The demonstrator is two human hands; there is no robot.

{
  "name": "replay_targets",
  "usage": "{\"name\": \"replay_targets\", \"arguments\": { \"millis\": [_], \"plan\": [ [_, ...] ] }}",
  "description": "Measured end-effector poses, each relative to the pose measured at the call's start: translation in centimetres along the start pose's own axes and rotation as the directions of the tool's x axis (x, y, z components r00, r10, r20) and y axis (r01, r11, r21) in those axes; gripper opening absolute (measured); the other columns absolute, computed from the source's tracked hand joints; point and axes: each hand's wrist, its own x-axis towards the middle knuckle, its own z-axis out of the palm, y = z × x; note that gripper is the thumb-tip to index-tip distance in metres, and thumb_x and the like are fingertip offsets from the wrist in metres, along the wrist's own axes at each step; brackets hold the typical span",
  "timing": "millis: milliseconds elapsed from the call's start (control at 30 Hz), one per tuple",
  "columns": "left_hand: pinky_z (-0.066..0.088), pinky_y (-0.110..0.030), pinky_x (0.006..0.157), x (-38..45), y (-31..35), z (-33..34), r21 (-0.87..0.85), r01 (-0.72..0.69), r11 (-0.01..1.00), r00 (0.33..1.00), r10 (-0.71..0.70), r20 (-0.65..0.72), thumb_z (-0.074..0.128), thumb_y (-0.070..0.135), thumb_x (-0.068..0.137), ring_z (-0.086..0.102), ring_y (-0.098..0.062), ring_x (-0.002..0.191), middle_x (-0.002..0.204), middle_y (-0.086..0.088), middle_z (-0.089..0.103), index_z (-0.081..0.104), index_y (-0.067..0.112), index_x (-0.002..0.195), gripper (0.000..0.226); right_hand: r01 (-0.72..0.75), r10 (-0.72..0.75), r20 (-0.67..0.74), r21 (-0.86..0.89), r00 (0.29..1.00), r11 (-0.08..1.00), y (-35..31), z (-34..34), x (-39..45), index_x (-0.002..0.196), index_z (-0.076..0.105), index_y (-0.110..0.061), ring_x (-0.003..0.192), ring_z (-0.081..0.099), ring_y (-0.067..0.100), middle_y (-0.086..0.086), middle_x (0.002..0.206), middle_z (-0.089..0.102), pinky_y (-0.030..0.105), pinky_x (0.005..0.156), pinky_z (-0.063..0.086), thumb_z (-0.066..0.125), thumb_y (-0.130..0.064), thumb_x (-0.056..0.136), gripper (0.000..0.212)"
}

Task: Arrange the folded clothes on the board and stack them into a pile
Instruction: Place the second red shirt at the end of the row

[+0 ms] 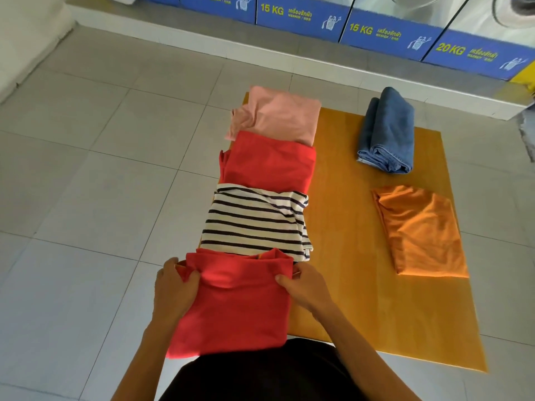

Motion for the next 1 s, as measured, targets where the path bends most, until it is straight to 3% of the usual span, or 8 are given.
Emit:
{"name": "replay_targets", "arguments": {
  "millis": [133, 233, 400, 733, 833, 900, 1000],
  "plan": [
    [0.035, -0.055, 0.106, -1.0, 3.6, 0.0, 0.001, -0.065, 0.998, 0.994, 0.065, -0.089, 0.062, 0.024, 0.088, 0.041, -0.035, 0.131, 0.142, -0.016, 0.045, 0.044, 0.014, 0.14, 0.057, 0.019, -0.013, -0.098, 0.059, 0.995, 0.998, 0.0, -2.5, -0.1, 0.098, 0.068, -0.019, 0.088, 0.068, 0.015, -0.002, 0.096, 0.073, 0.026, 0.066, 0.048, 0.066, -0.033, 0.086, 0.019],
    [0.03, -0.054, 0.109, -1.6, 7.3, 0.6, 0.036, -0.184, 0.982, 0.975, 0.187, -0.12, 0.063, 0.021, 0.087, 0.039, -0.03, 0.133, 0.142, -0.01, 0.045, 0.056, 0.017, 0.13, 0.044, 0.055, -0.03, -0.136, 0.181, 0.99, 0.982, -0.3, -4.6, 0.6, 0.094, 0.068, -0.019, 0.09, 0.07, 0.024, 0.002, 0.092, 0.073, 0.039, 0.073, 0.056, 0.065, -0.028, 0.09, 0.011],
    [0.033, -0.05, 0.111, -1.9, 13.0, 4.2, 0.086, -0.377, 0.922, 0.924, 0.381, -0.034, 0.062, 0.02, 0.088, 0.04, -0.026, 0.132, 0.138, -0.007, 0.049, 0.06, 0.017, 0.123, 0.035, 0.086, -0.047, -0.135, 0.298, 0.99, 0.951, -0.7, -7.9, 2.2, 0.092, 0.069, -0.018, 0.09, 0.071, 0.031, 0.006, 0.09, 0.075, 0.051, 0.08, 0.059, 0.065, -0.023, 0.093, 0.007],
    [0.031, -0.046, 0.111, -1.8, 21.8, 14.2, 0.193, -0.606, 0.771, 0.79, 0.556, 0.258, 0.06, 0.02, 0.088, 0.04, -0.026, 0.134, 0.138, -0.009, 0.051, 0.063, 0.016, 0.121, 0.033, 0.091, -0.009, -0.187, 0.438, 0.982, 0.894, 0.5, -15.6, 7.5, 0.098, 0.07, -0.008, 0.075, 0.071, 0.015, 0.008, 0.092, 0.074, 0.032, 0.065, 0.057, 0.062, -0.016, 0.095, 0.011],
    [0.03, -0.046, 0.111, -1.0, 24.7, 16.1, 0.236, -0.63, 0.74, 0.771, 0.561, 0.302, 0.058, 0.021, 0.09, 0.038, -0.026, 0.135, 0.139, -0.01, 0.05, 0.062, 0.017, 0.123, 0.033, 0.09, 0.01, -0.209, 0.463, 0.978, 0.882, 1.2, -18.9, 9.9, 0.092, 0.069, -0.014, 0.071, 0.071, 0.01, 0.005, 0.09, 0.074, 0.028, 0.063, 0.057, 0.063, -0.015, 0.095, 0.007],
    [0.031, -0.044, 0.111, -0.5, 26.7, 17.1, 0.243, -0.652, 0.718, 0.754, 0.582, 0.305, 0.058, 0.022, 0.091, 0.038, -0.026, 0.135, 0.139, -0.009, 0.051, 0.062, 0.017, 0.123, 0.032, 0.098, 0.027, -0.245, 0.481, 0.969, 0.871, 1.3, -21.5, 11.8, 0.087, 0.069, -0.018, 0.069, 0.07, 0.01, 0.007, 0.091, 0.073, 0.028, 0.062, 0.057, 0.062, -0.014, 0.094, 0.01],
    [0.03, -0.041, 0.111, 0.6, 29.9, 18.9, 0.239, -0.685, 0.688, 0.724, 0.603, 0.336, 0.058, 0.022, 0.091, 0.044, -0.024, 0.131, 0.133, -0.006, 0.058, 0.063, 0.015, 0.121, 0.031, 0.101, 0.078, -0.324, 0.502, 0.943, 0.859, 1.1, -25.8, 15.2, 0.084, 0.068, -0.022, 0.074, 0.07, 0.017, 0.008, 0.085, 0.075, 0.042, 0.071, 0.06, 0.065, -0.018, 0.089, 0.007]
  ]
}}
